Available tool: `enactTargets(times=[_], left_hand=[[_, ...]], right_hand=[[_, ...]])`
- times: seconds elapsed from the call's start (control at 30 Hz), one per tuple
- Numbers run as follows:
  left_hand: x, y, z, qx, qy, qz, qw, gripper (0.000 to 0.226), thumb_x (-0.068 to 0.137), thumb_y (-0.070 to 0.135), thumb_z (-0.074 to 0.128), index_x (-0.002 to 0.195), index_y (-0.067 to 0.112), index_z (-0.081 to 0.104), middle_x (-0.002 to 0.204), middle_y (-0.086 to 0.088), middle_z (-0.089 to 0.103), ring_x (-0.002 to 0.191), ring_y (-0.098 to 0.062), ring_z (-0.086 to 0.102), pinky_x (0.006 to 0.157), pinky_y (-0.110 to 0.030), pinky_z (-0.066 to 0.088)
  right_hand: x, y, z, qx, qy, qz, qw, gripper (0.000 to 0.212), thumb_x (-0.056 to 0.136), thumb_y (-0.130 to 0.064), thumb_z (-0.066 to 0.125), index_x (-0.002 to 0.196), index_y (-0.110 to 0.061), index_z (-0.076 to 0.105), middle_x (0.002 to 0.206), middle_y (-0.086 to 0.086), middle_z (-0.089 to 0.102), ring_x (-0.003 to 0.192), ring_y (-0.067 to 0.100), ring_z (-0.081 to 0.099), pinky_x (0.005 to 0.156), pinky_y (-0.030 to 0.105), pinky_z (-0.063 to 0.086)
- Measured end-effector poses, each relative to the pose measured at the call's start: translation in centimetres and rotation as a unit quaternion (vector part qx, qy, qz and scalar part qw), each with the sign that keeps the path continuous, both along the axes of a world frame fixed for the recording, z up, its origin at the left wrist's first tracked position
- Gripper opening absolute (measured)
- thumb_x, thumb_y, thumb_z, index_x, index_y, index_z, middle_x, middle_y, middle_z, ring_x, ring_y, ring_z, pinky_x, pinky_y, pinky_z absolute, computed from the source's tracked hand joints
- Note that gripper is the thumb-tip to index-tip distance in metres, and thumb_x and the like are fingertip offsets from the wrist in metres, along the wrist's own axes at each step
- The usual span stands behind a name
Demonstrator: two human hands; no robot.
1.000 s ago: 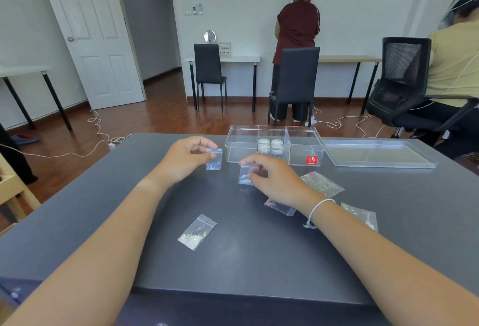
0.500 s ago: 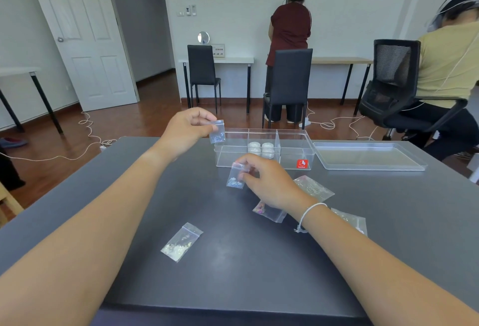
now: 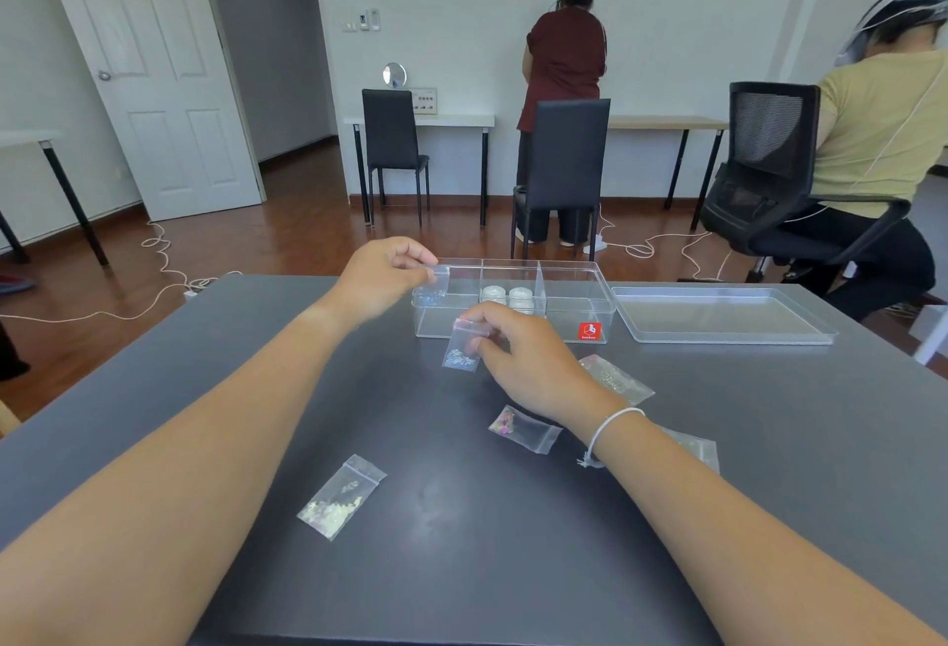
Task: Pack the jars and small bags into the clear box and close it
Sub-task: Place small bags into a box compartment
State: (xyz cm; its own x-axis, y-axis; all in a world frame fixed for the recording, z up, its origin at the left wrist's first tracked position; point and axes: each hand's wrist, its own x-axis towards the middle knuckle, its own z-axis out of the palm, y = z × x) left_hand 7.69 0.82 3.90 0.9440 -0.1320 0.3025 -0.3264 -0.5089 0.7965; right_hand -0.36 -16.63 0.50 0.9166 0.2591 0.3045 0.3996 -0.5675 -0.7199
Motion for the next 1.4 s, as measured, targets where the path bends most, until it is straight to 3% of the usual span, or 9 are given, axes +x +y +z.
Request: enactTargets(times=[0.17,0.37,0.53,0.7,0.97,1.07,1.17,1.3,1.4], left_hand=[[0.4,0.1,-0.7,0.027,0.003,-0.007,1.000,0.018,0.081,0.012,0.059,0.079,0.029,0.063,0.078,0.008,0.069,0.084,-0.004,0.058,0.073,-0.015,0.036],[0.7,0.0,-0.7,0.055,-0.009,-0.006,0.998,0.021,0.081,0.015,0.063,0.071,0.034,0.064,0.076,0.012,0.065,0.076,0.000,0.058,0.067,-0.014,0.038],[0.8,-0.3,-0.8,0.061,-0.003,-0.016,0.998,0.020,0.081,0.014,0.062,0.073,0.032,0.064,0.075,0.012,0.065,0.074,-0.001,0.057,0.067,-0.015,0.038],[1.0,-0.5,-0.7,0.078,0.008,-0.024,0.997,0.022,0.081,0.013,0.061,0.072,0.032,0.066,0.076,0.013,0.067,0.078,-0.001,0.060,0.067,-0.012,0.038],[1.0,-0.3,-0.8,0.156,-0.051,-0.006,0.986,0.022,0.084,0.014,0.052,0.078,0.027,0.070,0.095,0.009,0.061,0.093,-0.008,0.052,0.082,-0.023,0.035],[0.8,0.1,-1.0,0.146,-0.072,0.000,0.987,0.021,0.084,0.015,0.053,0.079,0.028,0.069,0.098,0.009,0.060,0.092,-0.007,0.050,0.083,-0.023,0.035],[0.4,0.6,-1.5,0.126,-0.092,0.001,0.988,0.018,0.085,0.016,0.054,0.086,0.027,0.069,0.099,0.009,0.061,0.084,-0.006,0.050,0.081,-0.021,0.035],[-0.2,1.5,-2.9,0.067,-0.086,-0.009,0.994,0.015,0.086,0.024,0.058,0.097,0.028,0.067,0.106,0.011,0.060,0.082,-0.003,0.052,0.075,-0.014,0.037],[-0.2,2.0,-3.5,0.060,-0.067,-0.008,0.996,0.021,0.086,0.028,0.059,0.106,0.028,0.065,0.109,0.015,0.059,0.080,-0.004,0.052,0.074,-0.008,0.036]], right_hand=[[0.2,-0.1,0.0,0.004,-0.006,-0.008,1.000,0.023,0.091,-0.014,0.046,0.107,-0.028,0.056,0.082,-0.016,0.056,0.073,-0.001,0.052,0.063,0.002,0.035],[0.3,-0.3,0.0,0.013,-0.014,-0.012,1.000,0.025,0.090,-0.013,0.046,0.107,-0.027,0.057,0.085,-0.009,0.061,0.073,0.005,0.053,0.066,0.006,0.036],[0.4,-0.4,0.0,0.014,-0.024,-0.015,0.999,0.026,0.090,-0.011,0.046,0.108,-0.025,0.058,0.075,-0.023,0.054,0.070,-0.001,0.052,0.061,-0.003,0.036],[0.5,-0.4,0.0,0.012,-0.026,-0.018,0.999,0.025,0.090,-0.013,0.046,0.107,-0.028,0.057,0.076,-0.020,0.055,0.072,0.000,0.053,0.060,-0.002,0.036],[0.6,-0.6,-0.1,0.011,-0.018,-0.019,1.000,0.025,0.091,-0.014,0.046,0.107,-0.029,0.057,0.077,-0.019,0.057,0.073,0.002,0.053,0.063,0.006,0.037],[0.6,-0.5,0.0,0.008,-0.016,-0.023,1.000,0.025,0.090,-0.013,0.047,0.108,-0.028,0.057,0.075,-0.024,0.052,0.072,0.003,0.053,0.065,0.008,0.038],[0.5,-0.6,0.0,0.014,-0.015,-0.027,0.999,0.025,0.090,-0.013,0.047,0.107,-0.029,0.056,0.078,-0.015,0.058,0.075,0.010,0.055,0.067,0.013,0.041],[0.6,-0.8,0.2,0.036,-0.018,-0.033,0.999,0.027,0.089,-0.010,0.048,0.106,-0.027,0.057,0.076,-0.013,0.059,0.074,0.011,0.054,0.061,0.003,0.039],[0.9,-0.7,0.4,0.058,-0.016,-0.043,0.997,0.026,0.087,-0.010,0.050,0.103,-0.029,0.057,0.078,-0.008,0.063,0.074,0.011,0.054,0.061,0.005,0.037]])
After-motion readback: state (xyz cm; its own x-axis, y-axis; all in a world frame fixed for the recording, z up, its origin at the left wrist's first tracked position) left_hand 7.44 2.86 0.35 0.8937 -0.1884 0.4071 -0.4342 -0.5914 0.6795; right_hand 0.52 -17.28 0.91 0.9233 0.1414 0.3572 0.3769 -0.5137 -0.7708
